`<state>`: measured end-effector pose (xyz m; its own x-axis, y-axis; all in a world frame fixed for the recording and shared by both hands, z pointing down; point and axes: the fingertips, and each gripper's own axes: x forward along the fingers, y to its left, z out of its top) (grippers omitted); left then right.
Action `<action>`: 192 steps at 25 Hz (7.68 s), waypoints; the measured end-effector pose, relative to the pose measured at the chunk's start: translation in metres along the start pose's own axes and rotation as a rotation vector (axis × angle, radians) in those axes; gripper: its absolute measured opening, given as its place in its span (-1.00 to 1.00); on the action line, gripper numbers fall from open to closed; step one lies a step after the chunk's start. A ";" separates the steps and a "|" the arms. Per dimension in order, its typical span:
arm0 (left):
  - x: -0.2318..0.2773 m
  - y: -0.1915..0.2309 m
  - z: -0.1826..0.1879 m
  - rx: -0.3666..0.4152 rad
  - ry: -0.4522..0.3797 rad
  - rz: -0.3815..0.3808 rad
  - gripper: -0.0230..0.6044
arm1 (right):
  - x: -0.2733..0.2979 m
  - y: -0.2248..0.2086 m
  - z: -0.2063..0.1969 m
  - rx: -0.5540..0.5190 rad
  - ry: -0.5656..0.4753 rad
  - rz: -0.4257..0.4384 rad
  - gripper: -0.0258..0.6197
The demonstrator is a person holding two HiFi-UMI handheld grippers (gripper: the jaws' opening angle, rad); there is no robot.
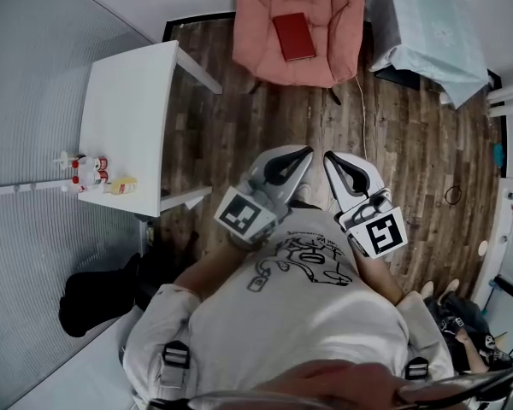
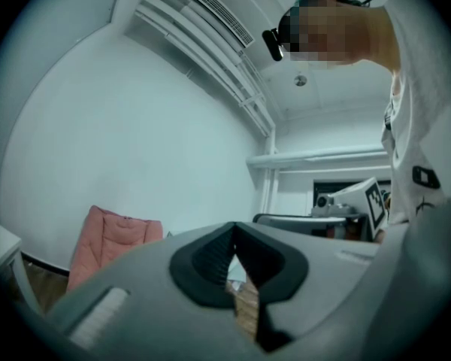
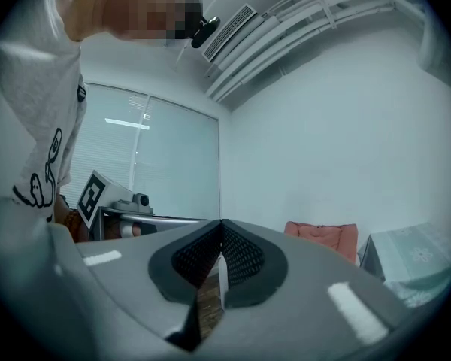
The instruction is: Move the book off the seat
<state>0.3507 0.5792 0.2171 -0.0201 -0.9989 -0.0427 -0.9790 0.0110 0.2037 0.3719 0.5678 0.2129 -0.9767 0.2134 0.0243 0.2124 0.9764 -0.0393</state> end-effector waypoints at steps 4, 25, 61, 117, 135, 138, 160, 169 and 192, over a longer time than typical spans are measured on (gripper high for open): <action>0.005 0.004 -0.001 -0.003 0.000 0.003 -0.92 | 0.002 -0.008 -0.003 0.009 -0.002 -0.008 -0.90; 0.073 0.125 0.030 -0.002 -0.042 -0.022 -0.92 | 0.110 -0.098 0.013 -0.053 0.005 -0.026 -0.90; 0.123 0.370 0.055 -0.021 0.003 -0.088 -0.92 | 0.348 -0.195 0.007 -0.011 0.059 -0.065 -0.90; 0.413 0.465 0.038 -0.065 0.086 0.068 -0.92 | 0.381 -0.505 -0.005 0.066 0.059 0.013 -0.90; 0.413 0.517 0.021 -0.103 0.105 0.067 -0.92 | 0.426 -0.521 -0.029 0.085 0.103 -0.006 -0.90; 0.410 0.536 0.015 -0.107 0.121 0.061 -0.92 | 0.440 -0.523 -0.040 0.092 0.120 -0.022 -0.90; 0.386 0.630 -0.072 -0.196 0.152 0.008 -0.91 | 0.514 -0.526 -0.155 0.133 0.263 -0.066 -0.90; 0.384 0.648 -0.135 -0.226 0.216 0.004 -0.71 | 0.525 -0.534 -0.213 0.171 0.313 -0.075 -0.81; 0.387 0.710 -0.338 -0.323 0.323 0.129 -0.35 | 0.530 -0.567 -0.425 0.171 0.500 -0.024 -0.48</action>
<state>-0.2838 0.1846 0.6764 -0.0229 -0.9539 0.2992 -0.8581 0.1723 0.4836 -0.2528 0.1414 0.6731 -0.8378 0.2219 0.4988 0.1416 0.9707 -0.1940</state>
